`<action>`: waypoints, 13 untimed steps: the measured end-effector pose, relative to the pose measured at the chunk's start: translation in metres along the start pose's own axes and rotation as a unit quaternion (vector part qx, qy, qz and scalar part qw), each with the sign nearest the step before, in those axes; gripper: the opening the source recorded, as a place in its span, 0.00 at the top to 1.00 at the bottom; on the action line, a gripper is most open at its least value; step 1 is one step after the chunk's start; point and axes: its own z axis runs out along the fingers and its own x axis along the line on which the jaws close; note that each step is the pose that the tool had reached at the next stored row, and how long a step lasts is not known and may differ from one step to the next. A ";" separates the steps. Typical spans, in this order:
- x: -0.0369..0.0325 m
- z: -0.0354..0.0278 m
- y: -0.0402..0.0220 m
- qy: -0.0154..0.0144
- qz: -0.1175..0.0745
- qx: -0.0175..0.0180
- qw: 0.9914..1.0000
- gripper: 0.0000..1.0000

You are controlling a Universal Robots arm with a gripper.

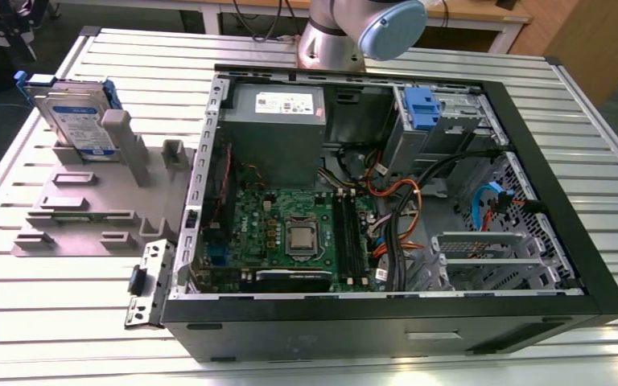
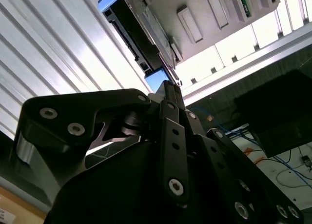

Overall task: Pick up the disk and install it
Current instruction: 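Pick up the disk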

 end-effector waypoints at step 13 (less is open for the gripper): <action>0.0001 -0.0001 0.0000 0.002 -0.063 0.000 0.998 0.89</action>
